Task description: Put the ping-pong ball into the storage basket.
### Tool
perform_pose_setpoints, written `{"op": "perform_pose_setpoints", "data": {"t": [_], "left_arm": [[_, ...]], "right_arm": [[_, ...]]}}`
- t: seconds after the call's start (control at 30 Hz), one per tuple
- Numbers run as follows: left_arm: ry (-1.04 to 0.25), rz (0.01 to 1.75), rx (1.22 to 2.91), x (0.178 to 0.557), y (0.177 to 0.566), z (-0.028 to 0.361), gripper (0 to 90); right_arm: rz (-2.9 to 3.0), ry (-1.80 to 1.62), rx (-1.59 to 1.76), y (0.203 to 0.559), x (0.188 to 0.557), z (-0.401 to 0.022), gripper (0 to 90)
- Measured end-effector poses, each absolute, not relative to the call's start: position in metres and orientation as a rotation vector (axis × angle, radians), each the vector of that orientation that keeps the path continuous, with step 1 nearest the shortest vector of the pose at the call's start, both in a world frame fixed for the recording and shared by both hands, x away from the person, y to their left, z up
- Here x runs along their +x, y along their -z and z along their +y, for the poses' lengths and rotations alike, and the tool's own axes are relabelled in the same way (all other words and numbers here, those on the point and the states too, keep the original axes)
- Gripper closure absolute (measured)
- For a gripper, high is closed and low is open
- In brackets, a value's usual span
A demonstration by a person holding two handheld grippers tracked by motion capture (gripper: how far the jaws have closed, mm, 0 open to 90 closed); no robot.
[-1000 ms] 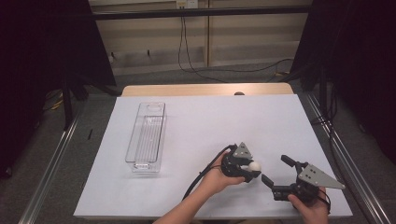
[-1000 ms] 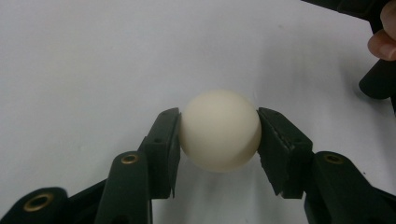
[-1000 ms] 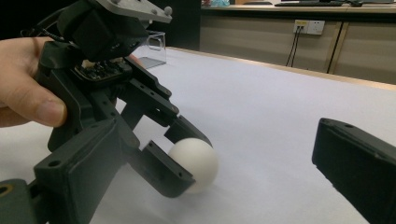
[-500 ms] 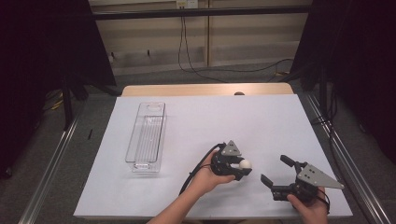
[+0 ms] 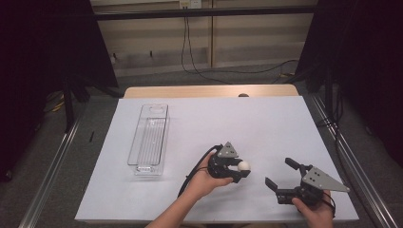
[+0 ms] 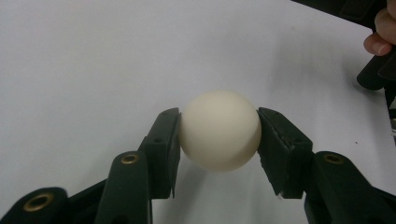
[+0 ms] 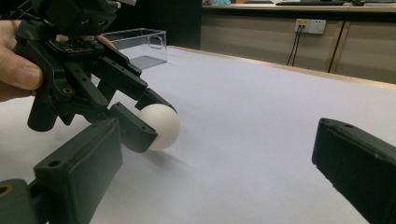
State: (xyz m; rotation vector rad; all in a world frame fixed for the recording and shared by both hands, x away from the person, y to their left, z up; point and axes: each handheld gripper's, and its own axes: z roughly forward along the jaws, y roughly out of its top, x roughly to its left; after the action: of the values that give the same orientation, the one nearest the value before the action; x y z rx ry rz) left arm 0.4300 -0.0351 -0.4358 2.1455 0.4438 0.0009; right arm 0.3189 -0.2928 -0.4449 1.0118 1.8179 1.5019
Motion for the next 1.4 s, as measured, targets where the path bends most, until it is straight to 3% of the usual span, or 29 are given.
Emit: {"op": "perform_pose_setpoints", "data": {"t": [1.4], "left_arm": [[-0.019, 0.518, 2.121, 0.437, 0.427, 0.001, 51.1]], "right_arm": [[1.826, -1.494, 1.005, 0.445, 0.319, -0.291, 1.1]]}}
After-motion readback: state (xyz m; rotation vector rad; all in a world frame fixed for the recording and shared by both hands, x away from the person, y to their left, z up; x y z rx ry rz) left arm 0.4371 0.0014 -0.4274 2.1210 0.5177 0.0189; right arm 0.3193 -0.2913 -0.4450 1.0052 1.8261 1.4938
